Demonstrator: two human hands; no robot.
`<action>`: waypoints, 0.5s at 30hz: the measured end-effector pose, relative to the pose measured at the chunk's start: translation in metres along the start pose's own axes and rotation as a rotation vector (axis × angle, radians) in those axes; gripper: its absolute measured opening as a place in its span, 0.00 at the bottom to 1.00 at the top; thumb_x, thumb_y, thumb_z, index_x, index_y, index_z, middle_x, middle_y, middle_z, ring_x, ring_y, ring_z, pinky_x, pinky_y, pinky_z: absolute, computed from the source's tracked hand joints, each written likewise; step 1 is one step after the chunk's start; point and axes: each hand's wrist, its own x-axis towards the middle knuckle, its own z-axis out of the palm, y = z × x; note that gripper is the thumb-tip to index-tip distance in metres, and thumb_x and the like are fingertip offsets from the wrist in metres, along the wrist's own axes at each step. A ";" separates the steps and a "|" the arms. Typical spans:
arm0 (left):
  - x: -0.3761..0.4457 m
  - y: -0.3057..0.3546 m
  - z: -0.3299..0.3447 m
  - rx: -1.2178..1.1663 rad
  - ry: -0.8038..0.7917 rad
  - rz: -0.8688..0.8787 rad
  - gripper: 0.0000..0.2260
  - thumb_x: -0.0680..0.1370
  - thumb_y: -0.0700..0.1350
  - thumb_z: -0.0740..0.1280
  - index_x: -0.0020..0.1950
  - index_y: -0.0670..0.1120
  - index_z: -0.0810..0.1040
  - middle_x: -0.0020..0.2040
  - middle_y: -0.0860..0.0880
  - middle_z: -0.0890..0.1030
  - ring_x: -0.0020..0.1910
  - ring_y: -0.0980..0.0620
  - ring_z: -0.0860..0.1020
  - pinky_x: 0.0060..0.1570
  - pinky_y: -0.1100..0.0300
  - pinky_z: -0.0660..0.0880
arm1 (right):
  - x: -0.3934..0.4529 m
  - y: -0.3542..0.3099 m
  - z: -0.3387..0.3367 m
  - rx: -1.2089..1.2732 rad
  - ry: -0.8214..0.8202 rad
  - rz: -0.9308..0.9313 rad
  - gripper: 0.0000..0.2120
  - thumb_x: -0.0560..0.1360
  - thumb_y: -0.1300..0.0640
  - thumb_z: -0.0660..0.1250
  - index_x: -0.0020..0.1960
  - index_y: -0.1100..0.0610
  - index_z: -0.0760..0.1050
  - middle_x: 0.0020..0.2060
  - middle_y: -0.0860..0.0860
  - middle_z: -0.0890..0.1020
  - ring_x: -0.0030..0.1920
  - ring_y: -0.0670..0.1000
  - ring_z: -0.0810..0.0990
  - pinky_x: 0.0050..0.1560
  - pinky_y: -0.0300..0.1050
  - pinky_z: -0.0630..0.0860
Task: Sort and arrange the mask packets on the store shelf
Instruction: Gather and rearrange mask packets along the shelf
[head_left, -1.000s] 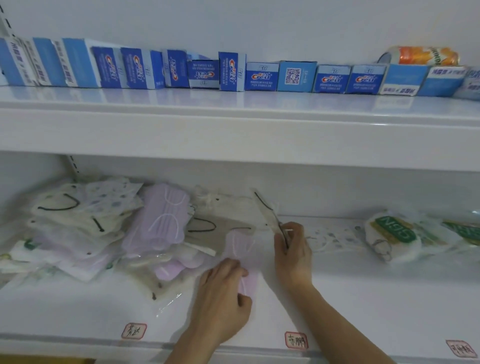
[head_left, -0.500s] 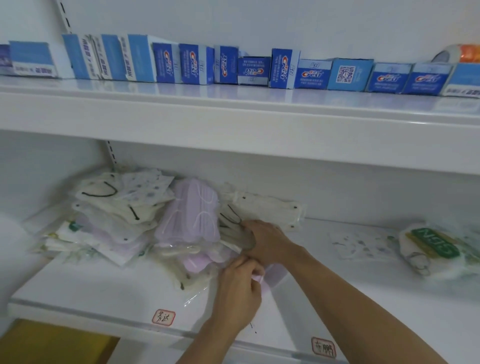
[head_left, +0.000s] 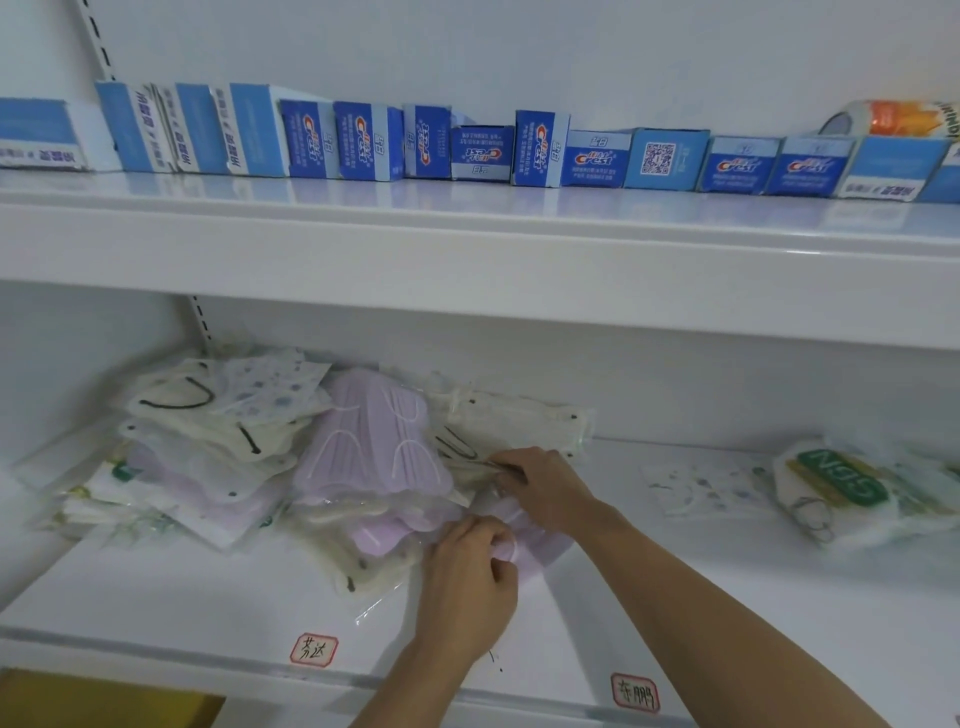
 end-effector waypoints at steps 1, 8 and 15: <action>0.000 0.000 0.000 0.007 -0.003 0.002 0.12 0.68 0.41 0.60 0.45 0.55 0.76 0.46 0.60 0.79 0.48 0.53 0.77 0.49 0.51 0.76 | 0.001 0.001 -0.001 -0.023 0.022 0.016 0.09 0.82 0.58 0.62 0.46 0.54 0.79 0.40 0.49 0.83 0.40 0.52 0.79 0.36 0.41 0.72; -0.004 0.001 -0.003 -0.003 0.010 0.006 0.28 0.70 0.37 0.67 0.69 0.54 0.73 0.45 0.61 0.75 0.45 0.53 0.77 0.48 0.55 0.74 | -0.005 0.007 -0.011 0.128 0.349 0.194 0.13 0.82 0.61 0.59 0.40 0.56 0.73 0.30 0.49 0.75 0.31 0.52 0.73 0.32 0.47 0.66; -0.004 0.005 0.000 0.129 -0.038 -0.016 0.13 0.71 0.42 0.65 0.52 0.54 0.78 0.50 0.57 0.75 0.53 0.51 0.76 0.51 0.57 0.71 | -0.027 0.011 -0.019 -0.061 0.459 0.118 0.13 0.84 0.58 0.58 0.61 0.53 0.79 0.41 0.55 0.85 0.41 0.59 0.82 0.38 0.46 0.73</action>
